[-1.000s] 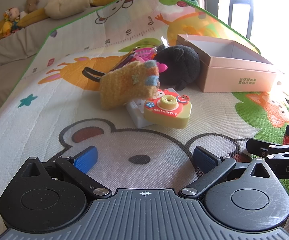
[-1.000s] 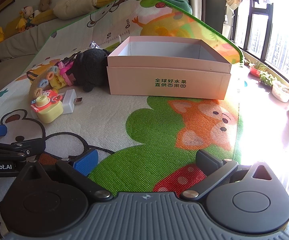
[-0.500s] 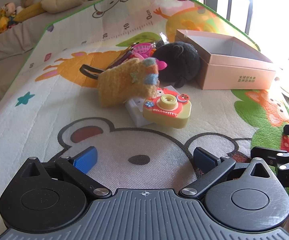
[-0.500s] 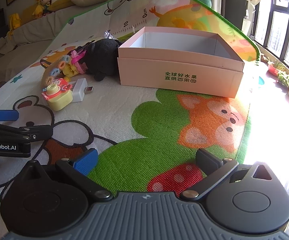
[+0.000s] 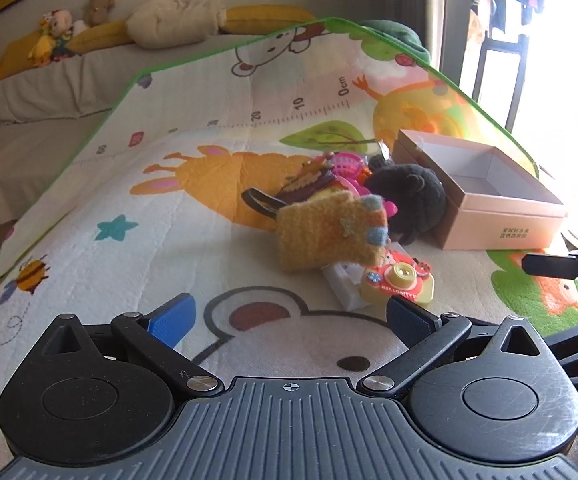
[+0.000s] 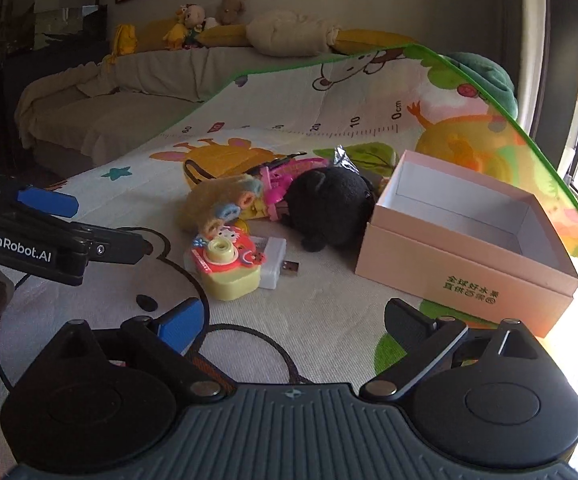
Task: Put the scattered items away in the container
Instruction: 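Grasp the yellow Hello Kitty toy with the right gripper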
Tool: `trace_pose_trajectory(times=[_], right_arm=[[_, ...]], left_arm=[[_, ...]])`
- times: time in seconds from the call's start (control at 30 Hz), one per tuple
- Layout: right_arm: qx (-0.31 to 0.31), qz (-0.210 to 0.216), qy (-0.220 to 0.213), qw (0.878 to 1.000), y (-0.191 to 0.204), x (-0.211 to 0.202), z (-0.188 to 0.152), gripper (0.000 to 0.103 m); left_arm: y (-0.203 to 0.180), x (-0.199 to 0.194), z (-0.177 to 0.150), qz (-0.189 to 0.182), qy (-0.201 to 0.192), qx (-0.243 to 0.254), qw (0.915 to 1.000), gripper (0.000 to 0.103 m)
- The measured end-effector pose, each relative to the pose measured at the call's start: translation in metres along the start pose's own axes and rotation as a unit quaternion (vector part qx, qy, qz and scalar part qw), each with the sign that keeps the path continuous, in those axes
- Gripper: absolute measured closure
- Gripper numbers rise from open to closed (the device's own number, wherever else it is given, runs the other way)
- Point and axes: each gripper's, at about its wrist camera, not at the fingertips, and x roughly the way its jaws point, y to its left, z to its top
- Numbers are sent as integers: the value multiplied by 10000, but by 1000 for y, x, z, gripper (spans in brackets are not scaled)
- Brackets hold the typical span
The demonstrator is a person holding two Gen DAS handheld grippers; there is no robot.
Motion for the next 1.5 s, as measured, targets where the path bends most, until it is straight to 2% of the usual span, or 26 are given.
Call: trace_pose_trajectory(times=[0.13,0.17,0.2,0.23,0.3,0.5,0.7,0.8,0.9,0.93,1.0,1.07,1.1,1.3,1.4,1.5], right_arm=[[-573,164,-127,9981,29,28,19,14],[-661,164,-102,9976,33,35,21,21],[-711,178,-1,9973,35,42,21,43],[-681,252,162,9972,35,46,21,51],[-508,359,230,9978,29,44,18,53],[-394,201,281,9986,-5,-4,-11,53],[129,-120,354,9992,-46,-53,-49,55],[447,0,263,9987,-58,-74,-63,58],[421,-255,280,9984,-61,-81,-70,58],[413,-373,312,9980,-63,-81,-72,57],[431,-647,351,9964,-69,-80,-76,40],[398,-951,329,9941,-73,-80,-82,32],[375,-1029,325,9935,-75,-80,-83,32],[287,-1126,370,9925,-78,-80,-91,26],[268,-1183,405,9918,-81,-79,-92,23],[253,-1269,417,9907,-85,-78,-93,20]], left_arm=[[19,-8,7,172,-181,-212,9995,0],[21,-9,7,161,-178,-211,9995,0],[21,-9,7,138,-162,-176,9996,0],[21,-10,6,105,-146,-122,9998,0],[17,-9,4,32,-109,-18,9999,0],[-12,11,-3,-359,308,201,9987,0],[-67,34,-4,-1240,715,546,9882,0],[-86,36,-3,-1346,711,683,9860,0],[-99,39,-5,-1325,818,864,9840,0],[-105,41,-7,-1365,886,962,9820,0],[-118,46,-12,-1409,989,1220,9775,0],[-128,51,-18,-1305,1051,1409,9757,0],[-132,53,-20,-1236,1073,1471,9755,0],[-133,62,-19,-744,985,1700,9777,0],[-120,63,-14,-98,709,1945,9783,0],[-98,66,-6,457,634,1938,9779,0]])
